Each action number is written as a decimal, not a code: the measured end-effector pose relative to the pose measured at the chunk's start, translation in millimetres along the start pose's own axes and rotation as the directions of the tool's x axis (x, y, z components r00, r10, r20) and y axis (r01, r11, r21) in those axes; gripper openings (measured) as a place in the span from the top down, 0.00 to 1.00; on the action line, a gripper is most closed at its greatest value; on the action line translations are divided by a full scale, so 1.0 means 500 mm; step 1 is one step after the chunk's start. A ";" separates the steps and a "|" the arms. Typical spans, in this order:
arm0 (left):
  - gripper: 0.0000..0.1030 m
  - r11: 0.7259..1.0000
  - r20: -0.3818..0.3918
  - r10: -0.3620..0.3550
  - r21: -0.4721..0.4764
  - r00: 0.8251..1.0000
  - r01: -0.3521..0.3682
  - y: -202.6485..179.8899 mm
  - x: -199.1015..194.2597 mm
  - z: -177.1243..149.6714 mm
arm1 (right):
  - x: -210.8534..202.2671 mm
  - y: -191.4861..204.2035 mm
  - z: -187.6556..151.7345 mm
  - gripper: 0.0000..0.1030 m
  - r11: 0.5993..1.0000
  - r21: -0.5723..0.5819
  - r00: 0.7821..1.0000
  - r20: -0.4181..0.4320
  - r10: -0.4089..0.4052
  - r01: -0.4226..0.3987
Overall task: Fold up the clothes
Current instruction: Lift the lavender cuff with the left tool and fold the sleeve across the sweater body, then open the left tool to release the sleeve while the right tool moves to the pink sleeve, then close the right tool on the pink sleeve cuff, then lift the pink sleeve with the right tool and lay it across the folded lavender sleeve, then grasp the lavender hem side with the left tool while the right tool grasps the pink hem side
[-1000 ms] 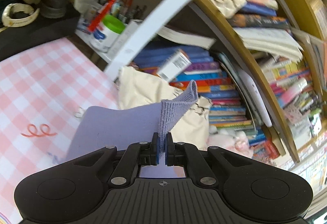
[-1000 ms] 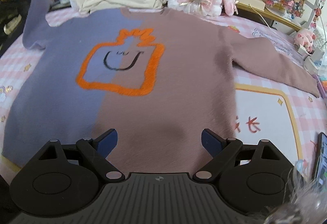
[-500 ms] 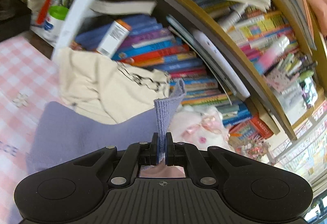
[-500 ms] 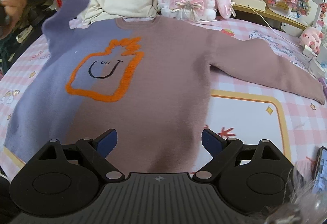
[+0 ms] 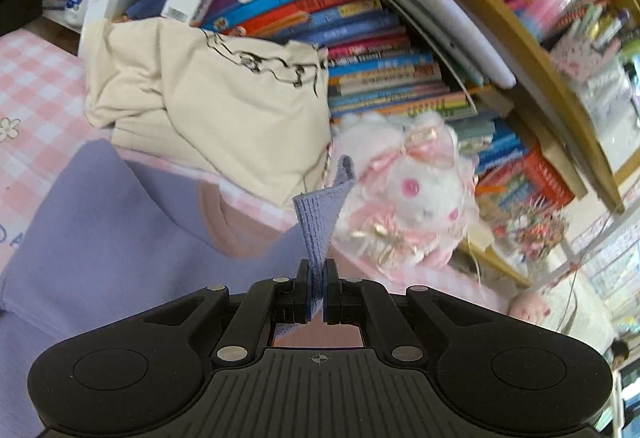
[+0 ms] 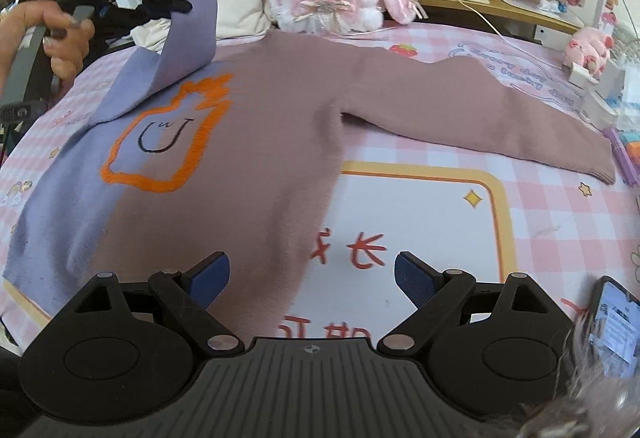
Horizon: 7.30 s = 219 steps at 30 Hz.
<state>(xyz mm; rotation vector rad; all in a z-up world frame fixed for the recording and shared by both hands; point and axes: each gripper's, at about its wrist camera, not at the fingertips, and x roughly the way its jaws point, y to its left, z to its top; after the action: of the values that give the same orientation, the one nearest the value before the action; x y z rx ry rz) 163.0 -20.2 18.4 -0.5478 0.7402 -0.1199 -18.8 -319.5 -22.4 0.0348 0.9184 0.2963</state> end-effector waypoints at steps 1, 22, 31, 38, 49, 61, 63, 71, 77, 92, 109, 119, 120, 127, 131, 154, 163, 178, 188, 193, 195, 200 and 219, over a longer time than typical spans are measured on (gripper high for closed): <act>0.96 1.000 -0.010 0.003 0.011 1.000 -0.003 -0.005 0.004 -0.006 | -0.001 -0.005 0.000 0.13 1.000 0.004 1.000 0.001 0.000 0.000; 0.59 0.808 0.046 0.535 0.266 0.844 -0.526 0.158 -0.217 -0.149 | 0.029 -0.025 0.022 0.44 0.995 0.038 0.995 -0.031 0.096 -0.095; 0.57 0.814 -0.031 0.564 0.194 0.825 -0.548 0.264 -0.253 -0.183 | 0.050 0.010 0.021 0.55 0.997 0.013 0.995 -0.059 0.076 -0.076; 0.94 0.878 -0.054 0.466 0.150 0.883 -0.454 0.283 -0.252 -0.180 | 0.057 0.027 0.021 0.84 0.999 0.024 0.997 -0.054 0.049 -0.048; 0.96 0.868 -0.056 0.477 0.185 0.877 -0.460 0.302 -0.274 -0.179 | 0.068 0.078 0.019 0.90 0.998 0.013 0.996 -0.056 0.063 -0.062; 0.84 0.838 0.001 0.515 0.211 0.857 -0.504 0.282 -0.292 -0.183 | 0.045 0.040 0.031 0.64 0.993 0.074 0.996 -0.005 0.089 -0.089; 0.73 0.840 0.024 0.505 0.217 0.863 -0.498 0.262 -0.297 -0.188 | 0.033 0.019 0.038 0.57 0.993 0.089 0.997 0.022 0.080 -0.082; 0.27 0.827 0.072 0.502 0.253 0.862 -0.503 0.171 -0.287 -0.235 | 0.005 -0.099 0.057 0.39 0.987 0.159 0.997 0.075 -0.004 -0.008; 0.14 0.823 0.051 0.508 0.265 0.860 -0.502 0.125 -0.275 -0.279 | -0.016 -0.208 0.061 0.30 0.972 0.222 0.990 0.094 -0.104 0.081; 0.10 0.784 0.030 0.549 0.328 0.835 -0.527 0.076 -0.240 -0.340 | -0.029 -0.421 0.067 0.29 0.894 0.389 0.962 0.061 -0.265 0.222; 0.03 0.746 0.055 0.578 0.369 0.814 -0.554 0.076 -0.235 -0.356 | 0.029 -0.443 0.087 0.59 0.878 0.416 0.962 0.028 -0.272 0.236; 0.01 0.753 0.058 0.573 0.357 0.817 -0.553 0.082 -0.236 -0.356 | 0.040 -0.438 0.098 0.90 0.909 0.352 0.968 0.025 -0.249 0.224; 0.01 0.752 0.057 0.573 0.359 0.817 -0.552 0.081 -0.236 -0.355 | 0.039 -0.440 0.099 0.91 0.905 0.367 0.970 0.028 -0.243 0.216; 0.01 0.710 0.084 0.579 0.435 0.811 -0.553 0.070 -0.238 -0.356 | 0.004 -0.428 0.114 0.91 0.902 0.412 0.975 0.115 -0.191 0.128; 0.01 0.696 0.105 0.571 0.465 0.814 -0.548 0.064 -0.238 -0.355 | -0.015 -0.397 0.136 0.91 0.915 0.395 0.973 0.161 -0.164 0.089; 0.01 0.711 0.215 0.350 0.572 0.912 -0.408 0.130 -0.370 -0.293 | -0.032 0.031 0.263 0.91 0.979 0.188 0.951 0.310 0.015 -0.077; 0.01 0.692 0.265 0.323 0.588 0.909 -0.418 0.192 -0.421 -0.281 | 0.000 0.192 0.304 0.91 0.991 0.100 0.950 0.308 0.057 -0.092; 0.01 0.664 0.323 0.400 0.544 0.858 -0.514 0.293 -0.504 -0.283 | 0.098 0.390 0.337 0.91 0.991 -0.013 0.957 0.256 0.133 -0.135; 0.01 0.663 0.314 0.443 0.516 0.840 -0.542 0.316 -0.522 -0.289 | 0.154 0.455 0.331 0.91 0.988 -0.075 0.970 0.196 0.146 -0.134; 0.01 0.656 0.317 0.451 0.516 0.834 -0.551 0.317 -0.522 -0.291 | 0.176 0.464 0.328 0.90 0.987 -0.082 0.975 0.167 0.149 -0.136; 0.01 0.655 0.315 0.453 0.516 0.834 -0.552 0.317 -0.521 -0.290 | 0.180 0.466 0.326 0.85 0.985 -0.082 0.975 0.156 0.161 -0.149; 0.01 0.657 0.313 0.442 0.526 0.841 -0.541 0.309 -0.512 -0.287 | 0.164 0.465 0.318 0.65 0.980 -0.082 0.965 0.177 0.193 -0.181; 0.01 0.687 0.118 0.368 0.634 0.922 -0.355 0.270 -0.402 -0.296 | 0.056 0.327 0.098 0.57 0.998 0.039 0.994 0.099 0.053 -0.057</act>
<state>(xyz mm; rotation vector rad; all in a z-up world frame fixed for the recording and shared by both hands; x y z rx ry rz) -95.7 89.9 -18.2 0.2781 0.7571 -0.0045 -3.2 -150.4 10.8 0.1122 0.8268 0.3238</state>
